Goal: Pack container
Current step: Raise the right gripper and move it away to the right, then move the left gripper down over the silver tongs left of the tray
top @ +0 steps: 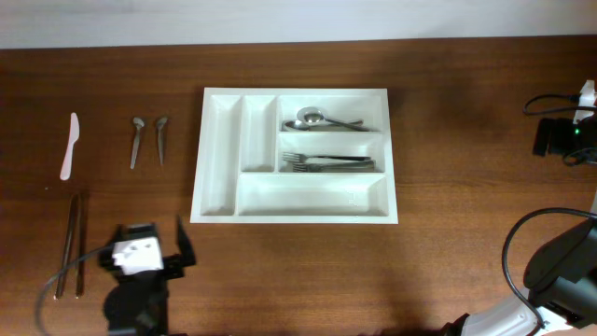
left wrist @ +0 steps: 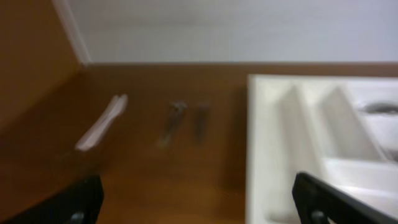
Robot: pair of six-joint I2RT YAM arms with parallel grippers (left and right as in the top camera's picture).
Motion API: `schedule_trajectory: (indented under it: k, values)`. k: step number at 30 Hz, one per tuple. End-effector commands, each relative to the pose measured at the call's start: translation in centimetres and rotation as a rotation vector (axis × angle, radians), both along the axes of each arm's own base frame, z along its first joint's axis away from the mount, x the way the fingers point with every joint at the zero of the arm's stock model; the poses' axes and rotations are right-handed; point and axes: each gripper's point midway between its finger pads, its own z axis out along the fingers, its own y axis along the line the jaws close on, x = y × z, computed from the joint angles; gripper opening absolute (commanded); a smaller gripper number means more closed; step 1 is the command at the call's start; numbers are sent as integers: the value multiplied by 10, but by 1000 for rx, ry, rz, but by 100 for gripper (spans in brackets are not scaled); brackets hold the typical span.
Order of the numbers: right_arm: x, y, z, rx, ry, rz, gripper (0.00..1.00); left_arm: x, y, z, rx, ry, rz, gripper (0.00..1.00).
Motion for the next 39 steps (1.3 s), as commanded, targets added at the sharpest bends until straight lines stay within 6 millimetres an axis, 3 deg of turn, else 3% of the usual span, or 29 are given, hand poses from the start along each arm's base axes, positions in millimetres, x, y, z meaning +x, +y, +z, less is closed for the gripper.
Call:
schedule_trajectory:
  k: [1, 5, 6, 8, 11, 16, 22, 25, 28, 30, 34, 39]
  values:
    - [0, 0, 0, -4, 0, -6, 99, -23, 42, 54, 64, 46, 237, 99]
    - [0, 0, 0, -4, 0, -6, 99, -22, 37, 82, 29, 168, 196, 99]
    - [0, -1, 0, -4, 0, -6, 99, -9, 23, 88, 47, 228, 82, 99]
    - [0, 0, 0, -4, -1, -6, 99, 1, 21, 85, 45, 266, 54, 99]
    - [0, 0, 0, -4, 0, -6, 99, 9, 23, 63, 34, 366, 53, 99]
    - [0, 0, 0, -4, 0, -6, 99, 35, 35, 67, 28, 414, 83, 99]
    - [0, 0, 0, -4, 0, -6, 99, 60, 78, 78, -51, 666, 188, 99]
    - [0, -1, 0, -4, 0, -6, 99, 72, 98, 70, -89, 772, 228, 99]
    - [0, -1, 0, -4, 0, -6, 99, 81, 117, 47, -106, 851, 269, 99]
    - [0, 0, 0, -4, 0, -6, 99, 78, 126, 30, -103, 923, 301, 99]
    - [0, 0, 0, -4, 0, -6, 99, 69, 124, 1, -78, 1087, 237, 99]
    - [0, 0, 0, -4, 0, -6, 99, 56, 143, -2, 28, 1179, 310, 99]
